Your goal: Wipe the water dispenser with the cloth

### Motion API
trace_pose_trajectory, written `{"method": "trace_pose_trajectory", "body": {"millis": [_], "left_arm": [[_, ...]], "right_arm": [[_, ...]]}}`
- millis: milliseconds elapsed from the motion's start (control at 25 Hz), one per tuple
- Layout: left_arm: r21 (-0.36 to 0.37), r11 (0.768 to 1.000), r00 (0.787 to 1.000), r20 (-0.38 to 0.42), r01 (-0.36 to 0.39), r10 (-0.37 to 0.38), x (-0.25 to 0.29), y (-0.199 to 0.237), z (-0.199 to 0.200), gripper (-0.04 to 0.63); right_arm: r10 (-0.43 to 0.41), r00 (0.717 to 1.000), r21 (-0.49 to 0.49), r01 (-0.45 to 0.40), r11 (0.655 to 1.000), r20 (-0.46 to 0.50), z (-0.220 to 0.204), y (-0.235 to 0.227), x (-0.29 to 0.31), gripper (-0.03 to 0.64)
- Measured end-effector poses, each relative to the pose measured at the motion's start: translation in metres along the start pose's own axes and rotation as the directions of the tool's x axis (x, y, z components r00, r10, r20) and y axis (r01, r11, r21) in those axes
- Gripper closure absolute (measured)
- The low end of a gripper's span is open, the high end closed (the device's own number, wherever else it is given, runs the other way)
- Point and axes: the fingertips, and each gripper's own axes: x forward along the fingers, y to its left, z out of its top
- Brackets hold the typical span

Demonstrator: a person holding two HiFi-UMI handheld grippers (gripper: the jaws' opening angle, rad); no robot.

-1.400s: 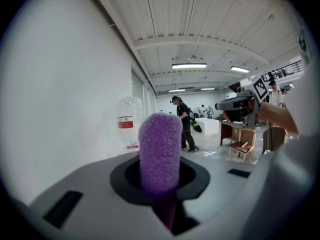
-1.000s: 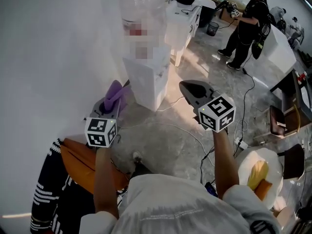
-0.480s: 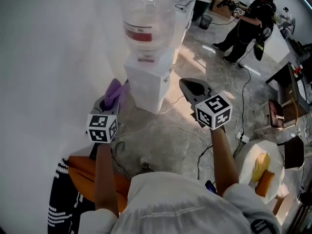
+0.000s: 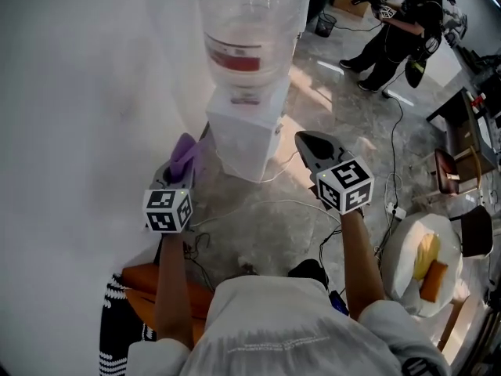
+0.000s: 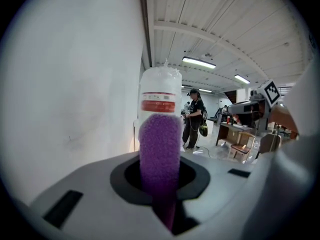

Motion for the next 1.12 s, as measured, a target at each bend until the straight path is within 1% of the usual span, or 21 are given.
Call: {"method": "trace_pose_trajectory", "body": {"millis": [200,360,480,640,840,920,1040,1080,1120], "left_arm": [[-0.050,0.998,0.999,-0.033,-0.024,0.022,0.023,0.023,-0.015,0.540],[-0.091,0.993,0.996,-0.052,-0.071,0.067,0.051,0.038,-0.029,0.540],[-0.136,0.983,0.991,-0.067,-0.121,0.112,0.067,0.045,-0.039,0.540],[-0.140,0.967,0.976,-0.092,-0.211,0.199,0.095,0.060,-0.050,0.541],[-0.199,0.951,0.970,-0.106,-0.237,0.220,0.144,0.089,-0.063,0.541],[-0.199,0.949,0.968,-0.099,-0.245,0.229,0.165,0.096,-0.068,0.540],[-0.148,0.952,0.963,-0.072,-0.268,0.260,0.195,0.106,-0.075,0.540],[-0.145,0.950,0.960,-0.072,-0.278,0.270,0.205,0.109,-0.079,0.540],[-0.166,0.943,0.957,-0.076,-0.288,0.279,0.214,0.113,-0.085,0.540]], "right_arm": [[-0.028,0.999,0.053,0.030,0.998,-0.043,-0.012,-0.009,0.028,0.603],[-0.020,0.997,0.071,0.026,0.997,-0.079,-0.028,-0.025,0.056,0.603],[0.000,0.996,0.081,0.007,0.997,-0.095,-0.038,-0.039,0.071,0.603],[0.030,0.991,0.108,-0.016,0.994,-0.128,-0.052,-0.059,0.094,0.603],[0.040,0.983,0.147,-0.013,0.989,-0.178,-0.082,-0.077,0.126,0.603],[0.044,0.981,0.166,-0.012,0.986,-0.190,-0.095,-0.079,0.134,0.603],[0.048,0.979,0.172,-0.014,0.985,-0.196,-0.108,-0.079,0.144,0.603],[0.050,0.979,0.175,-0.015,0.985,-0.198,-0.112,-0.080,0.147,0.603],[0.051,0.979,0.179,-0.015,0.984,-0.199,-0.116,-0.080,0.149,0.603]]}}
